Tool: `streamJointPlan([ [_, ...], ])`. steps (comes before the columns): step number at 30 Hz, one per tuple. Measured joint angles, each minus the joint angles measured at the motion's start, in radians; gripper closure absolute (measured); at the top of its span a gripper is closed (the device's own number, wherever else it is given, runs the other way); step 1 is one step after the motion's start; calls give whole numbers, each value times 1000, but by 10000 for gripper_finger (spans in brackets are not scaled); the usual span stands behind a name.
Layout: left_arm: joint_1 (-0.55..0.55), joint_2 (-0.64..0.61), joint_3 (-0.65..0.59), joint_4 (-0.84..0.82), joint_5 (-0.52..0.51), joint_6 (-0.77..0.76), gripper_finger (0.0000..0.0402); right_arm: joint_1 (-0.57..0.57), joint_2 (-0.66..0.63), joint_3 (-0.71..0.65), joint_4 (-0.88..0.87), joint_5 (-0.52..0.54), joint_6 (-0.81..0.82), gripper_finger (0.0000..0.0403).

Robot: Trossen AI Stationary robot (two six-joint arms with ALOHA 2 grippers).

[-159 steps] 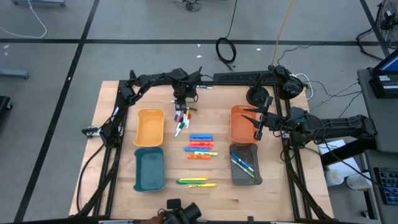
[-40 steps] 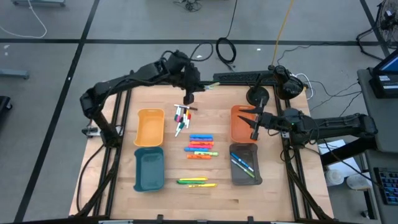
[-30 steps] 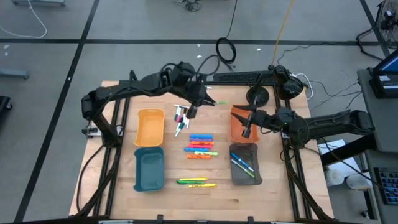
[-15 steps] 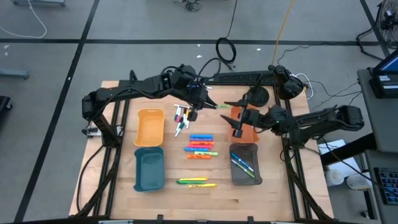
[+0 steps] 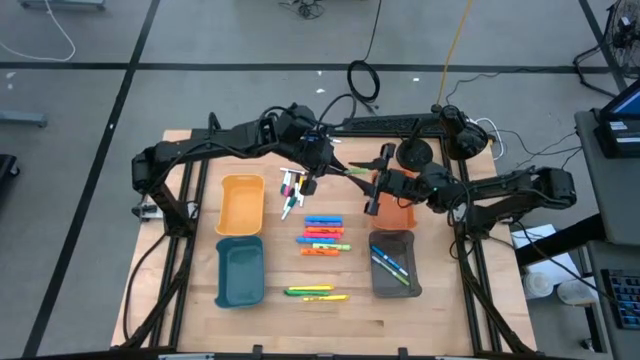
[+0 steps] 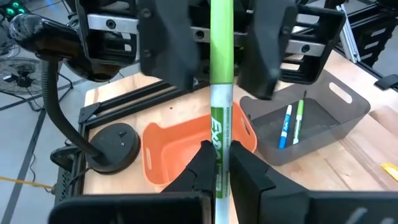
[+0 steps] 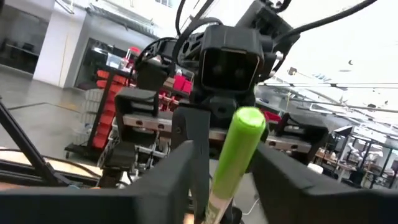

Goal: Pick & Place Markers
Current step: Put the green dry erase marker into the black bin

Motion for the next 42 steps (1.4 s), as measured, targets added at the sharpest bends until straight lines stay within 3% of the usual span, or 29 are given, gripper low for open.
streamJointPlan([
  [2,-1,0,0,0,0,1,378,0,1,0,-9,-1,-15,361],
  [3,-2,0,0,2,-1,6,378,0,1,0,-15,-4,-22,376],
  [7,-11,0,0,5,-7,-2,364,1,-1,0,-41,-3,-18,378],
  [10,-25,0,1,30,-54,-90,316,0,-14,0,-80,3,-22,378],
  [13,-49,-2,2,47,-178,-146,258,6,-52,-1,-150,8,-19,378],
  [18,-82,-31,2,36,-281,-145,171,30,-188,-1,-392,8,61,378],
  [22,-91,-48,3,-49,-334,-200,133,81,-335,-1,-659,3,162,378],
  [26,-78,-34,-15,-137,-277,-297,121,168,-483,-1,-974,-2,311,378],
  [30,-88,-26,-125,-26,-246,-380,124,276,-573,-1,-1180,-71,481,378],
  [34,-121,-43,-246,172,-264,-445,135,403,-590,-38,-1237,-69,594,378],
  [37,-161,-49,-338,363,-304,-471,146,497,-572,-99,-1228,9,660,378],
  [42,-219,-95,-444,492,-415,-456,166,609,-568,-175,-1228,186,720,378],
])
